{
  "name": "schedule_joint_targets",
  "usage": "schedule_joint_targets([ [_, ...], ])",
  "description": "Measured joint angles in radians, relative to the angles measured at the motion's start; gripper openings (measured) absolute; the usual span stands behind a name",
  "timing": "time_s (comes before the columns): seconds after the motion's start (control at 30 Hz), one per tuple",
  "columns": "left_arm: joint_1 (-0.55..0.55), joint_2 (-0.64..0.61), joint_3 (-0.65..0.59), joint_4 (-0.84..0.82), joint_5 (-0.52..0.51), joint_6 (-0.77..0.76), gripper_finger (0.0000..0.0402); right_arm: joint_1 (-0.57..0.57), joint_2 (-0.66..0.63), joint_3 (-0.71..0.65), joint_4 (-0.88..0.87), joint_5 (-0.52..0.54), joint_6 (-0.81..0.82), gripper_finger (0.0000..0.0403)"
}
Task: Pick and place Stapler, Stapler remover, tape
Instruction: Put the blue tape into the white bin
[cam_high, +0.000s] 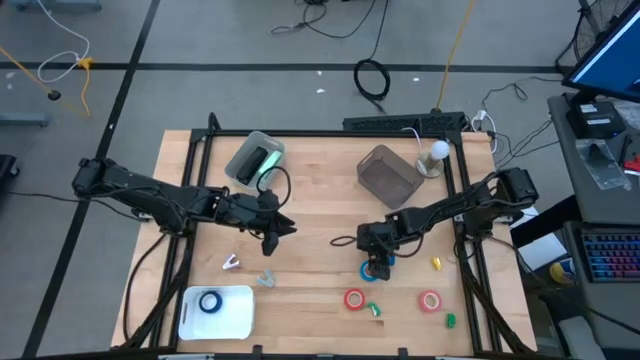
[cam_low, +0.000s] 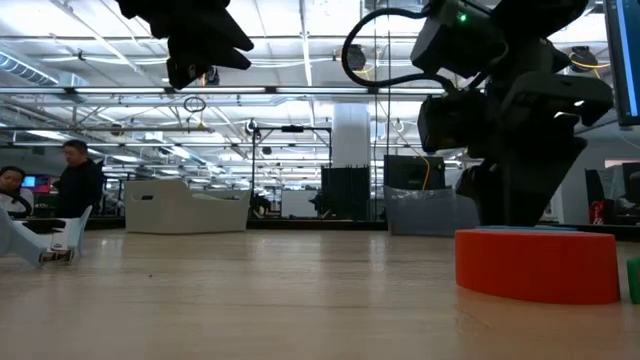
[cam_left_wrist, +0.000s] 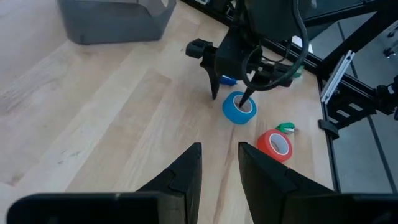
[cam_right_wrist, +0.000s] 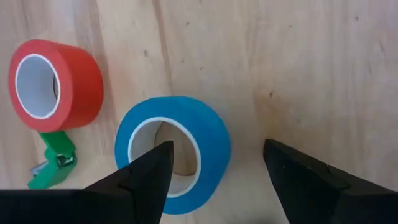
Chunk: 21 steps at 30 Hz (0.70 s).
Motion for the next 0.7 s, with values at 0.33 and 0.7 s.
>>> schedule_joint_targets([
  [0.33,0.000,0.000,0.000,-0.001,0.004,0.002,0.0108,-0.001,-0.045,-0.006,-0.015,0.079,-0.001,0.0122],
  [0.7,0.000,0.000,0.000,0.004,0.006,-0.013,0.0108,-0.009,-0.141,0.002,0.006,0.081,0.001,0.0032],
])
